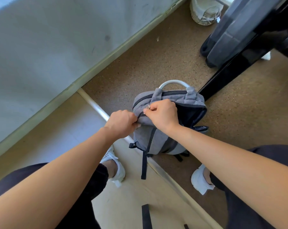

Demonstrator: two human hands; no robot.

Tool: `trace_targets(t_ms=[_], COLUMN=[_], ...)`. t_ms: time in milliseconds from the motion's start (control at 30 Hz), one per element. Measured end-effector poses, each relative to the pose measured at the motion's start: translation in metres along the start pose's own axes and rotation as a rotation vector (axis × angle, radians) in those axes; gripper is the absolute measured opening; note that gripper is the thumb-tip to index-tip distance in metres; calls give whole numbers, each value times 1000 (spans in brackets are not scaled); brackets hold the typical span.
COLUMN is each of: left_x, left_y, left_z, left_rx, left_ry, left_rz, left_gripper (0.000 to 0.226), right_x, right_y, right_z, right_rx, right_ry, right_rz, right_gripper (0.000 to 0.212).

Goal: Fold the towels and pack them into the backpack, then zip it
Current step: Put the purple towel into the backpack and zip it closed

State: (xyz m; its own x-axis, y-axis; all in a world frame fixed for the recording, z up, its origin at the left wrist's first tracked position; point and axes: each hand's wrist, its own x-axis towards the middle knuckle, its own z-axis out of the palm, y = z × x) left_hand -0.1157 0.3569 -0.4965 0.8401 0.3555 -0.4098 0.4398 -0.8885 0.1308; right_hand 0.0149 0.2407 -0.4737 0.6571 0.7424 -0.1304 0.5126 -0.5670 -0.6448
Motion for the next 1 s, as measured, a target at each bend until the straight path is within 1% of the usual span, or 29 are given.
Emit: trace_targets(t_ms=[100,233,333,400,433,500,600,700,833,900,933,1000], left_x=[2,4,4,3,2,1,-1,-2,-1,3,8,20], left_y=[-2,-1,-2,-4,-6,-8,-8,1,26,46,57,81], left_z=[0,-3,-6,-6,-6,-4,-8,-21,-51,-62,-64,-64], left_rx=[-58,-43,-20,-15,-10,-6,12,141,222,204,141,-42], left_ry=[-12,-28,-37,-44,-50,-60,-87,-82,15,115,175,276], left_rz=[0,-13,-45,-77,-94,-124,-152,-134,-147,-109,-41,201], left_gripper=[35,31,30,32,33,36,36,33,50,51,47,31], right_x=[0,-2,-3,-5,-6,-7,-10,-16,-23,-24,-25,-25], right_y=[4,24,44,58,67,87,115,125,126,128,128,130], right_z=[-14,-35,-53,-64,-70,-80,-96,-100,-95,-95,-96,-98], right_rx=[50,121,186,173,160,153,182,257,345,376,389,422], right_ry=[17,40,75,89,94,115,182,143,130,120,114,107], right_rz=[123,237,338,397,426,498,601,583,547,538,534,527], right_gripper=[43,35,43,51,52,47,33,25,27,24,24,24])
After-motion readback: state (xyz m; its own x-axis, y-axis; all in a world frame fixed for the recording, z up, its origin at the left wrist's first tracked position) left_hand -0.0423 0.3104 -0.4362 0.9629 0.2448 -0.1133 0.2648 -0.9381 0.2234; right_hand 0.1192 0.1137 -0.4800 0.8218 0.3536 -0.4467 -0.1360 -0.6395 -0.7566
